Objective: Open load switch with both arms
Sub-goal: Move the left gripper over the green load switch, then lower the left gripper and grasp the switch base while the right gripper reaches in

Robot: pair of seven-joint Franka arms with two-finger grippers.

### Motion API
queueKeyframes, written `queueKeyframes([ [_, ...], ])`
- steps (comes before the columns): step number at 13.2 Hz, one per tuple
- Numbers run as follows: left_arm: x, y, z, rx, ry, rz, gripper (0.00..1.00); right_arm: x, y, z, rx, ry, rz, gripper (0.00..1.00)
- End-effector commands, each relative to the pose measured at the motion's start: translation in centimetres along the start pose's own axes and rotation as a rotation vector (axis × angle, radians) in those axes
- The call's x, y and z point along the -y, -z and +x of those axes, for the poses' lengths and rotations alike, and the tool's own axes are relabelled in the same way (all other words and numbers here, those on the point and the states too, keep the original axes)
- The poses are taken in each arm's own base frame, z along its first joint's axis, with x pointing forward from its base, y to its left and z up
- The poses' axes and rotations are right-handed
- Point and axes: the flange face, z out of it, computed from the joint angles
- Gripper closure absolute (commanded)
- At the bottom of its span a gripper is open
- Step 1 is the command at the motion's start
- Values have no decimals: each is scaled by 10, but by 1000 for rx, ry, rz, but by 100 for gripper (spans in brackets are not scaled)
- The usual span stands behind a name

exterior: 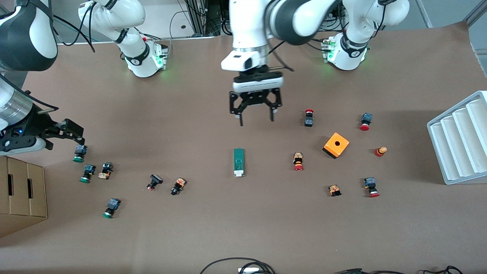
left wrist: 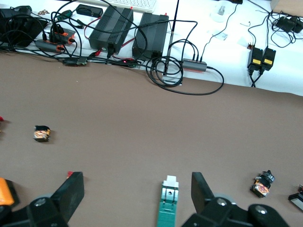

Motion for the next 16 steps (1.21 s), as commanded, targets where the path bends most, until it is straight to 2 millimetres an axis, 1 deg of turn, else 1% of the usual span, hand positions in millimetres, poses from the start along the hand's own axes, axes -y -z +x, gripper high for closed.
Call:
queueKeyframes([
  [1, -20, -18, -36, -46, 34, -7, 0, 24, 12, 8, -31, 35, 15, 0],
  [3, -28, -28, -60, -50, 44, 1, 0, 16, 9, 7, -22, 23, 15, 0],
  [4, -32, -37, -75, -61, 38, 13, 0, 15, 9, 7, -22, 20, 15, 0],
  [5, -37, -50, -92, -91, 44, 23, 0, 14, 9, 7, -21, 17, 15, 0],
  [7, -43, -72, -132, -186, 52, 45, 0, 9, 4, 6, -2, 10, 14, 0],
  [8, -42, -83, -149, -238, 26, 91, 0, 1, 1, 5, 12, -4, 13, 0],
  [9, -46, -85, -167, -243, 19, 96, 0, -3, 0, 3, 26, -14, 15, 0],
  [11, -45, -100, -186, -234, 28, 106, 0, -9, 0, 2, 28, -22, 11, 0],
  [12, -45, -108, -194, -257, -1, 98, 0, -25, 0, 1, 25, -39, 11, 0],
  [13, -47, -114, -209, -274, -18, 83, 0, -30, -2, 1, 26, -61, 16, 0],
  [14, -48, -123, -220, -290, -15, 72, 0, -29, -6, 1, 36, -60, 17, 0],
  [15, -47, -132, -228, -312, -22, 59, 0, -25, -14, 4, 50, -54, 19, 0],
  [16, -47, -139, -234, -321, -16, 49, 0, -21, -19, 6, 56, -47, 21, 0],
])
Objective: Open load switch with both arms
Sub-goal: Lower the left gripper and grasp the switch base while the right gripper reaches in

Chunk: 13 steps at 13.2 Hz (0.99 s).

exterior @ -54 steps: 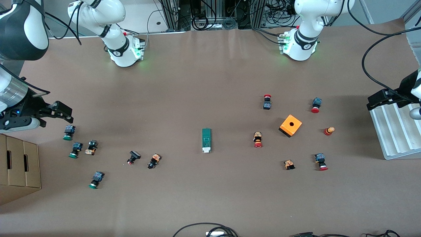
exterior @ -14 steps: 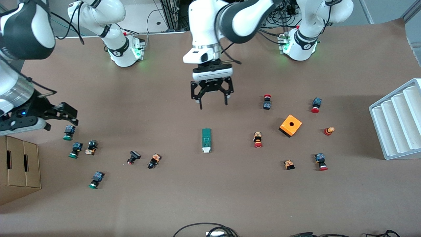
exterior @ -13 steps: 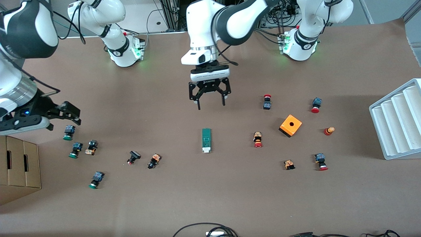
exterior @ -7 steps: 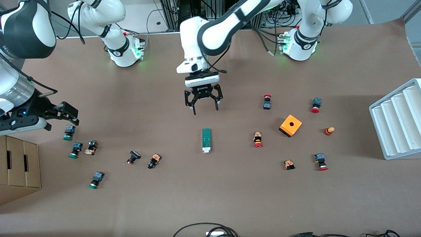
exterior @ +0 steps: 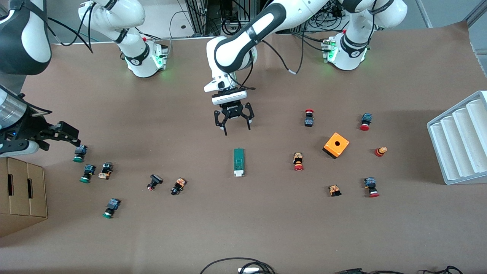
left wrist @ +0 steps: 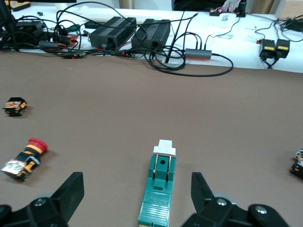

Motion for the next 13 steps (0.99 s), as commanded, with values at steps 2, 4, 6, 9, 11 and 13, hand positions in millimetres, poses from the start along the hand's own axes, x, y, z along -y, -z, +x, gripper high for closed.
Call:
queueKeyframes([
  [2, -8, -11, -32, -64, 16, -47, 0, 25, -24, 12, 45, 37, 25, 0],
  [4, -7, -16, -39, -72, 10, -53, 0, 26, -33, 14, 59, 36, 25, 0],
  [6, -8, -17, -52, -73, -7, -58, 0, 28, -54, 21, 84, 48, 23, 0],
  [9, -6, -31, -77, -112, -19, -98, 0, 56, -72, 39, 100, 16, 23, 0],
  [11, -8, -44, -93, -139, -29, -126, 0, 80, -81, 44, 115, -117, 27, 0],
  [13, -4, -57, -100, -213, -11, -133, 0, 108, -96, 50, 135, -219, 26, 0],
])
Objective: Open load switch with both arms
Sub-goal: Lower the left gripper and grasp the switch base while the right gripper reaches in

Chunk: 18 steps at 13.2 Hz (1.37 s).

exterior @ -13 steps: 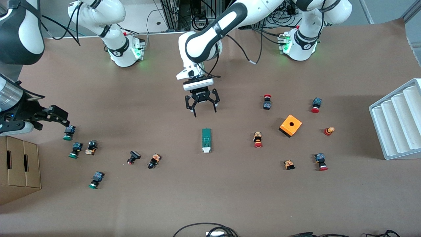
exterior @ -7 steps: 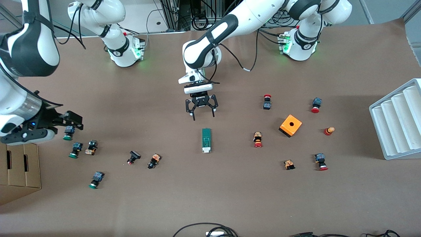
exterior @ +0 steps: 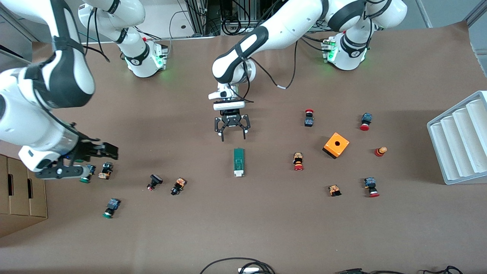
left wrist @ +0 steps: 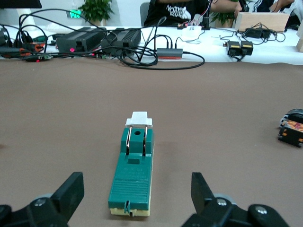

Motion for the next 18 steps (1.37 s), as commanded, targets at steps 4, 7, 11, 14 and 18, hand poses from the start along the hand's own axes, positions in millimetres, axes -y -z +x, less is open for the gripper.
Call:
queueKeyframes([
  [4, -2, -21, -20, -168, 130, -62, 0, 98, -36, 24, 37, -313, 5, 0],
  [7, 4, -27, -43, -173, 100, -53, 0, 152, -66, 29, 62, -504, -23, 0],
  [11, 4, -38, -69, -180, 60, -51, 0, 230, -116, 32, 94, -759, -57, 0],
  [14, 9, -45, -74, -219, 30, -11, 1, 269, -156, 25, 112, -919, -41, 2],
  [18, 11, -45, -81, -238, 19, 2, 1, 298, -181, 25, 196, -1158, 87, 2],
])
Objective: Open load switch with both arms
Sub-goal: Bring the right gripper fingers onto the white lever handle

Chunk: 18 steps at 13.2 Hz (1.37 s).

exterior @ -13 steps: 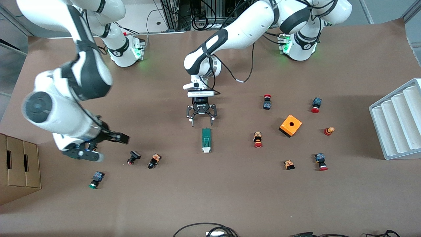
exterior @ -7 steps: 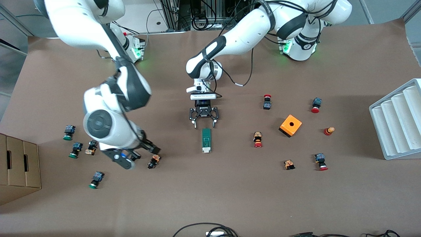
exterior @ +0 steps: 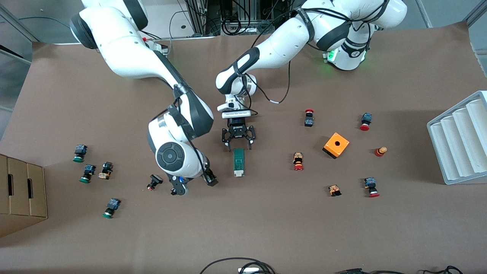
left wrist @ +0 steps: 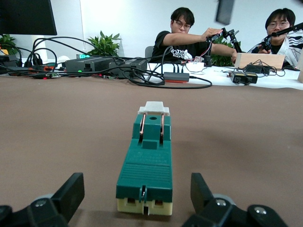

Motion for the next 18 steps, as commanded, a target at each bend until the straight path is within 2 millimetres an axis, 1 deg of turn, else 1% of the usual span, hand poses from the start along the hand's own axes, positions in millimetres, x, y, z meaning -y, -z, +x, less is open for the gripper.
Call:
queueKeyframes([
  [1, -7, 0, -3, -27, -20, 1, 1, 15, -11, -13, 52, -127, 54, 2],
  [2, -6, -1, -3, -26, -40, 4, 1, 17, -18, -21, 52, -156, 65, 2],
  [5, -9, -1, -2, -21, -47, 2, 1, 19, -43, -53, 52, -241, 82, 4],
  [7, -10, -3, -3, -20, -55, 5, 1, 20, -59, -62, 81, -291, 84, 5],
  [8, -10, -4, -6, -16, -61, 6, 1, 21, -67, -64, 123, -322, 79, 5],
  [9, -12, -5, -5, -18, -55, 8, 2, 23, -75, -61, 155, -352, 72, 6],
  [12, -14, -6, -3, -19, -48, 9, 2, 25, -89, -51, 218, -413, 54, 8],
  [13, -15, -6, -2, -20, -46, 9, 3, 26, -90, -50, 222, -418, 61, 9],
  [14, -14, -7, -2, -20, -44, 10, 4, 26, -93, -48, 220, -421, 62, 13],
  [16, -14, -6, -3, -17, -35, 11, 9, 26, -96, -46, 220, -424, 58, 15],
  [18, -15, -4, -4, -13, -33, 9, 14, 29, -105, -39, 218, -433, 74, 16],
])
